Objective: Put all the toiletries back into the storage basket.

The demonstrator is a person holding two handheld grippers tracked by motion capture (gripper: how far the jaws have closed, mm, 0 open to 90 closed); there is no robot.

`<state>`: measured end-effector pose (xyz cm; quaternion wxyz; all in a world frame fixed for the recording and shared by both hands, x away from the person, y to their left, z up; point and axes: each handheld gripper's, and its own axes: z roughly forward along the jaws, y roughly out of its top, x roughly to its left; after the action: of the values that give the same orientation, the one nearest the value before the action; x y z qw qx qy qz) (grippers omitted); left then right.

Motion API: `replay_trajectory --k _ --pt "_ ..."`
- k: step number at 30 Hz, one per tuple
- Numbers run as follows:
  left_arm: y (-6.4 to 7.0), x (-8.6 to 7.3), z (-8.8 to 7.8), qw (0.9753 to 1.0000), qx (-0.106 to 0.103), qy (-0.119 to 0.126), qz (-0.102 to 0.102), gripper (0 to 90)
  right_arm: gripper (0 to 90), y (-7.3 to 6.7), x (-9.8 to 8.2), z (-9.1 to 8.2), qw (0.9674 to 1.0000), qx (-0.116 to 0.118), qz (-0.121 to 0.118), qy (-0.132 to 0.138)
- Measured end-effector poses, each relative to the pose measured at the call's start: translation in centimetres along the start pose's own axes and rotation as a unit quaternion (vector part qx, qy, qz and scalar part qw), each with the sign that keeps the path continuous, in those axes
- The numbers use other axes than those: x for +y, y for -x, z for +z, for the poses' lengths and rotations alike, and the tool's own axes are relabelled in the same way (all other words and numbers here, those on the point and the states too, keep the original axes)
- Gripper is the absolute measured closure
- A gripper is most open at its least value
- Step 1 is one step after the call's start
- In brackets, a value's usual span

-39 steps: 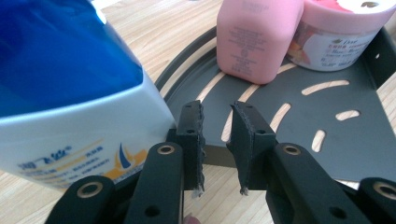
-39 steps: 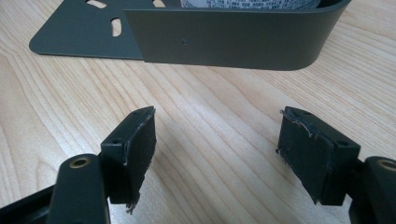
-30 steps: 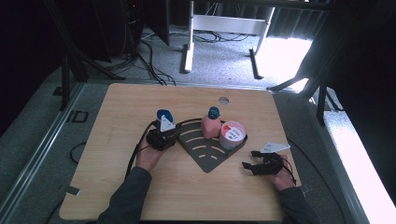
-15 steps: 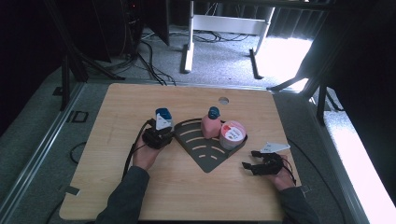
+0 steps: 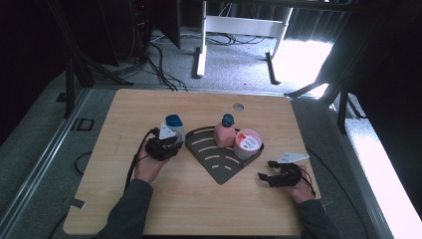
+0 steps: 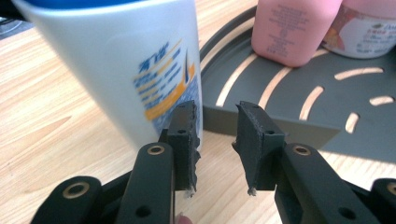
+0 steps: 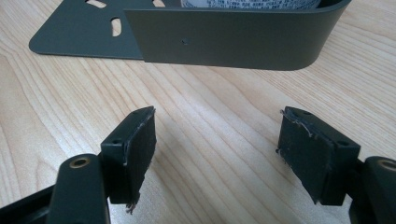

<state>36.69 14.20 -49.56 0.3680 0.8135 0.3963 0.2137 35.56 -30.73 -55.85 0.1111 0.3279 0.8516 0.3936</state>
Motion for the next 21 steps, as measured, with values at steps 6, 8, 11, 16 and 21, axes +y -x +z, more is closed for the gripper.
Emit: replay_trajectory --k 6,8,11,16,21 --pt "-0.7 -0.3 -0.6 1.0 -0.004 -0.004 -0.003 65.0 27.2 0.0 0.0 0.0 1.0 -0.001 0.0 0.0" --pt "-0.9 -0.4 -0.8 1.0 -0.003 -0.005 -0.004 64.3 27.2 0.0 0.0 0.0 1.0 0.0 0.0 0.0" --pt "-1.2 -0.5 -1.1 0.9999 0.005 -0.005 -0.008 62.1 27.2 0.0 0.0 0.0 1.0 0.0 0.0 0.0" --pt "-2.0 -0.4 -1.4 0.9995 0.014 -0.001 -0.027 58.1 27.2 0.0 0.0 0.0 1.0 0.0 0.0 0.0" --pt "-2.4 -0.1 -1.3 0.9996 0.015 -0.003 -0.026 54.5 27.2 0.0 0.0 0.0 1.0 0.0 0.0 0.0"
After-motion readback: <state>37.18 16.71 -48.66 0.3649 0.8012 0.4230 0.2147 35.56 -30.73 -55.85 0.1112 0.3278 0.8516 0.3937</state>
